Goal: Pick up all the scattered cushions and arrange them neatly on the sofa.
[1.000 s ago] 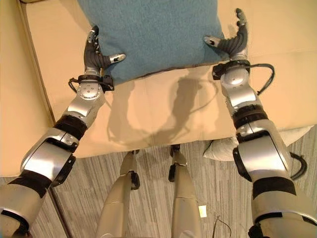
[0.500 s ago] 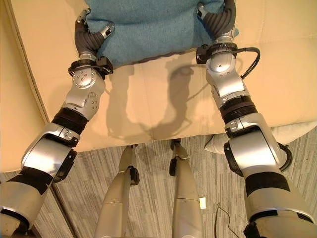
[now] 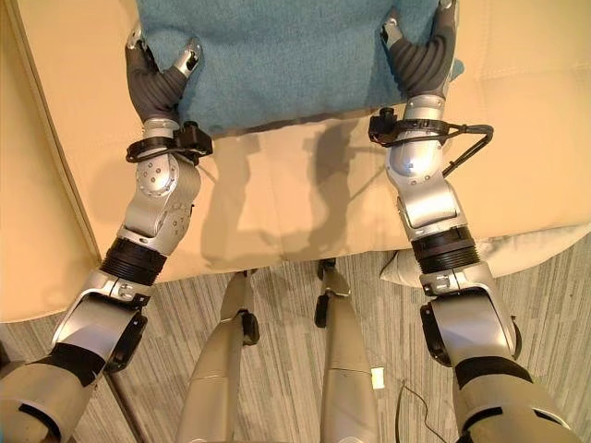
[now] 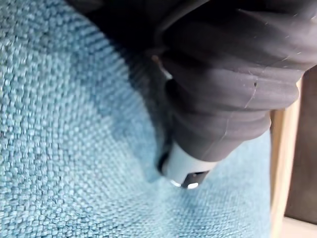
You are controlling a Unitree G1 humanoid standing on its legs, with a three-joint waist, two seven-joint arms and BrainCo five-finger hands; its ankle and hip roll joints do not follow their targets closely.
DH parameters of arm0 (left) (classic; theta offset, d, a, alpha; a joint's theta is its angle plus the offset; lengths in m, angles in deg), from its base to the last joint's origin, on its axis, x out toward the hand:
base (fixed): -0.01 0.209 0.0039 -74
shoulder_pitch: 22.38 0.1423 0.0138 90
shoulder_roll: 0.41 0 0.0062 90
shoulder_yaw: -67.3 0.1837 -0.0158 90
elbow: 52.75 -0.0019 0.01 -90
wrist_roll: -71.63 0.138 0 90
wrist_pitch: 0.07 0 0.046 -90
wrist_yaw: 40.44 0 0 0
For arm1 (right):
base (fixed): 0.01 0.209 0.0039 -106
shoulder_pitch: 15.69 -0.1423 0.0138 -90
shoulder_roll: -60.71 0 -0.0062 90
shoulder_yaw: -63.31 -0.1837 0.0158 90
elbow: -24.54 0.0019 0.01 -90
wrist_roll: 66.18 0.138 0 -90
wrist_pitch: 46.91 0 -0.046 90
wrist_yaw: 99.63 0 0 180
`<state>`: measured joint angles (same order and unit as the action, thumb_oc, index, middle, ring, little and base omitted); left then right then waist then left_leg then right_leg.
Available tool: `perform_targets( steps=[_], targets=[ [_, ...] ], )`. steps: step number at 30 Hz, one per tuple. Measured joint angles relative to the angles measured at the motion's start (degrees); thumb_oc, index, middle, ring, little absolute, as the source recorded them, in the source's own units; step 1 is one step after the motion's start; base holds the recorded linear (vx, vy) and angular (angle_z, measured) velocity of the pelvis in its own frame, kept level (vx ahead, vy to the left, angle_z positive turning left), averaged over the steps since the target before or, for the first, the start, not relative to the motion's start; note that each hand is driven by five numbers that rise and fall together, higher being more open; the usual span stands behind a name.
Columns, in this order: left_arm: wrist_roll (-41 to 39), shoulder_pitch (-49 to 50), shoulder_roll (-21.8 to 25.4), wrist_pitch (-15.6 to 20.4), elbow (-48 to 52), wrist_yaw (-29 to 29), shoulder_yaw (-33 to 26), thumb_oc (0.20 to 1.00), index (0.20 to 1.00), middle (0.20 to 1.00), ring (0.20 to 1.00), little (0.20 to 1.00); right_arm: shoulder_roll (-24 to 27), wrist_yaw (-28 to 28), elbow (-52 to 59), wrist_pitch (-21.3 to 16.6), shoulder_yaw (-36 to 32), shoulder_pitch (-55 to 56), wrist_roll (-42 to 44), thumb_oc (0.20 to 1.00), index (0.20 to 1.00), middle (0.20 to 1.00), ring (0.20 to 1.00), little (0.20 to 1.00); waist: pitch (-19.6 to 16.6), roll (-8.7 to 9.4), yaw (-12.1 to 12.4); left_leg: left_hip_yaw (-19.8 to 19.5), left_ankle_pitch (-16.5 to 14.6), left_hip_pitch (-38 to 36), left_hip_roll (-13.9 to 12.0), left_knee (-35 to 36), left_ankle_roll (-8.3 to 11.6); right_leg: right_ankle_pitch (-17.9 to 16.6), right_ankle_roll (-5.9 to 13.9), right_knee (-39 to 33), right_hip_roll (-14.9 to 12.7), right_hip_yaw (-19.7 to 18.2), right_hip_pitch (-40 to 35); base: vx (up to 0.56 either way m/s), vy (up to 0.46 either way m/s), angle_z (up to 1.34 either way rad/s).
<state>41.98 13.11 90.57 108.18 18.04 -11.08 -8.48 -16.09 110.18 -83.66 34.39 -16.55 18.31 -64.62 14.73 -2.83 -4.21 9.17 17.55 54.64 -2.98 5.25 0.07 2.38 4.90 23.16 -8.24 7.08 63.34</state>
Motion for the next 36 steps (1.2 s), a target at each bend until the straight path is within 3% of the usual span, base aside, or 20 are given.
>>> perform_targets(
  steps=[5,11,26,36],
  targets=[
    [6.05,-0.25,-0.02,0.04,2.35,2.29,-1.14,0.200,0.200,0.200,0.200,0.200,0.38,0.78,1.30,-1.03,-0.66,-0.47,-4.26,0.200,0.200,0.200,0.200,0.200,0.00,0.00,-0.39,0.10,0.00,0.11,-0.09,0.00,0.00,0.00,0.00,-0.04,0.06,-0.02,0.18,0.00,0.000,0.00],
    [7.07,-3.42,0.48,0.12,2.41,4.06,-1.21,0.200,0.200,0.200,0.200,0.200,0.76,2.20,1.29,-1.68,-1.22,-3.26,-6.48,0.200,0.200,0.200,0.200,0.200,0.01,-0.02,-0.13,0.15,0.00,0.68,-0.11,0.00,0.01,0.01,-0.01,-0.22,0.07,-0.03,0.76,0.00,0.000,0.00],
    [13.33,-17.30,6.28,1.73,2.17,9.86,-0.91,0.200,0.200,0.200,0.200,0.200,5.46,7.63,-1.22,-1.68,0.19,-18.96,-12.07,0.200,0.200,0.200,0.200,0.200,0.02,-0.04,0.89,-0.20,0.41,1.66,-0.13,-0.02,0.53,-0.01,-0.03,-0.38,0.01,0.14,1.53,0.00,0.001,0.00],
    [13.42,-28.37,11.16,2.41,-14.01,11.95,5.09,0.200,0.200,0.200,0.200,0.200,5.92,9.45,-16.87,-1.74,8.52,-28.47,-11.06,0.200,0.200,0.200,0.200,0.200,0.02,-0.05,1.56,-0.45,0.67,1.84,-0.47,-0.02,0.85,-0.04,-0.06,-0.69,0.23,0.72,1.43,0.00,0.000,0.00]
  ],
)
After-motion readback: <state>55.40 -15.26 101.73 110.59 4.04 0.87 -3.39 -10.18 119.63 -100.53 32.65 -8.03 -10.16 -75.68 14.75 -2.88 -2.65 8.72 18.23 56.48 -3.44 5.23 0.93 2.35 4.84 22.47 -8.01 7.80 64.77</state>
